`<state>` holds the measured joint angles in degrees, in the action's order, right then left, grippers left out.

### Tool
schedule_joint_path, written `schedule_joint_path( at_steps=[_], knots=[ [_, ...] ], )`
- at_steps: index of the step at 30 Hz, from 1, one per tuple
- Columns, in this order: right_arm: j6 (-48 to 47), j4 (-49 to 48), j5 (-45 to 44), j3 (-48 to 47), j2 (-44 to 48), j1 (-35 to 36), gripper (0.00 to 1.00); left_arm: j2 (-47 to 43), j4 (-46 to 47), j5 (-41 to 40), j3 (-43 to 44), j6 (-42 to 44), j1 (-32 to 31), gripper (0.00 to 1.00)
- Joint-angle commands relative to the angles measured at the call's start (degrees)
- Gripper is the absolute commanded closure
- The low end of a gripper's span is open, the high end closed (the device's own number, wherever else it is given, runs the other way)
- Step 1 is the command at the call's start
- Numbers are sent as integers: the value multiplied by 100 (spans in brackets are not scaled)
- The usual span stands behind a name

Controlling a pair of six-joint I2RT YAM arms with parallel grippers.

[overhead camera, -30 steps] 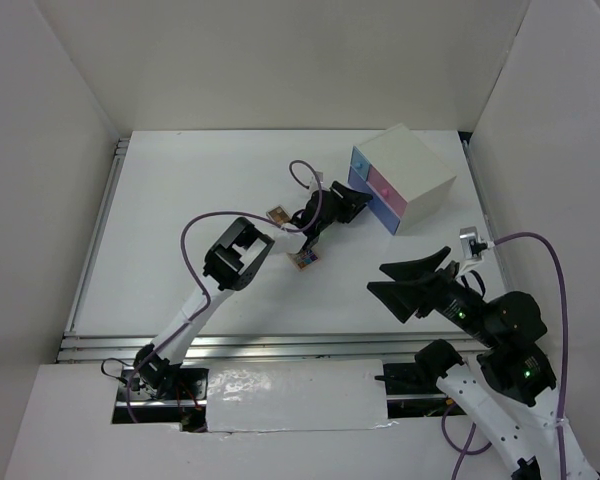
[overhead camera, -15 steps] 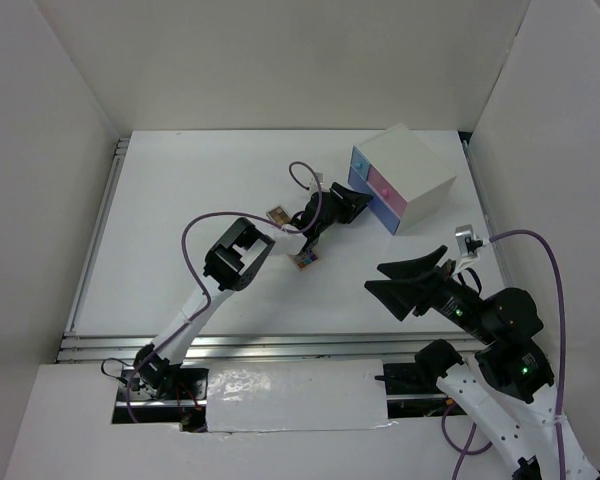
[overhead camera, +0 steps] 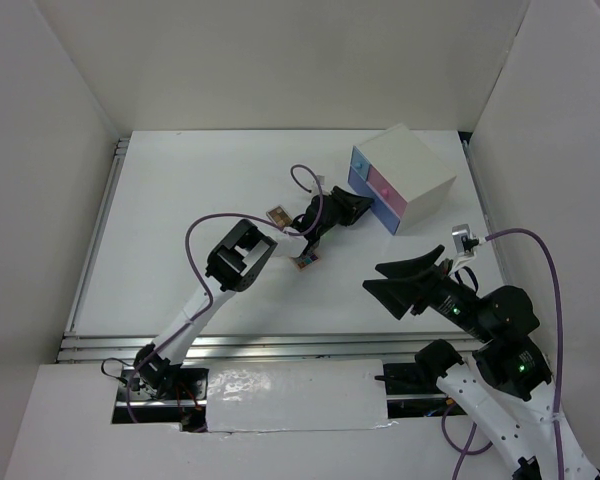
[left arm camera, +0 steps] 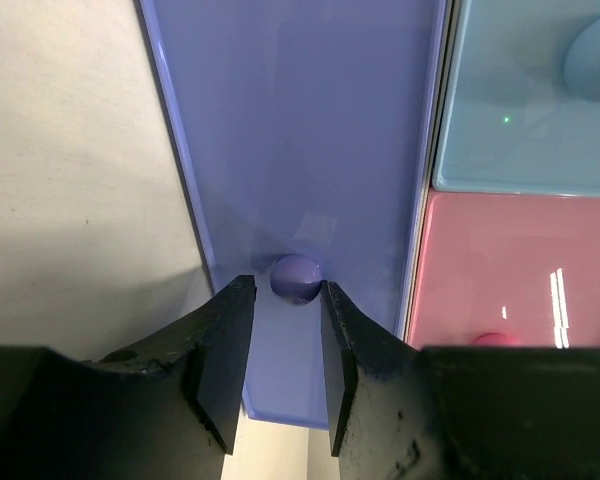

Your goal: Organize the makeup

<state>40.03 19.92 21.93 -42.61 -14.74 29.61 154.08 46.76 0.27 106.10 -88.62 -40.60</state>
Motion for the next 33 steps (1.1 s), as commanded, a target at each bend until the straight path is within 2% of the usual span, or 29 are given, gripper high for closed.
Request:
schedule_joint_path(
  at_steps=[1, 7, 10, 12, 15, 17, 23, 27, 33],
  knots=[
    [22, -296, 136, 33, -46, -7, 6, 96, 254, -1, 156, 73, -27, 55],
    [5, -270, 101, 60, -20, -7, 7, 201, 166, -1, 402, 134, -9, 54],
    [-4, -278, 92, 69, -2, -7, 7, 263, 184, -1, 543, 143, -18, 59],
    [-13, -270, 101, 60, -20, -7, 7, 228, 263, -1, 508, 169, -9, 66],
    [-13, -261, 83, 60, -2, -7, 7, 88, 342, -1, 403, 283, -9, 70],
    [-22, -261, 74, 69, -2, -16, 7, -35, 368, -1, 193, 345, -1, 75],
    [-4, -287, 83, 77, -29, -16, 8, -457, 597, -1, -388, 354, 70, 79],
    [-4, -305, 92, 86, -29, -16, 8, -703, 624, -1, -661, 371, 175, 80],
    [40, -366, 136, 104, -73, -7, 9, -1266, 772, -1, -1530, 477, 298, 80]
  ],
)
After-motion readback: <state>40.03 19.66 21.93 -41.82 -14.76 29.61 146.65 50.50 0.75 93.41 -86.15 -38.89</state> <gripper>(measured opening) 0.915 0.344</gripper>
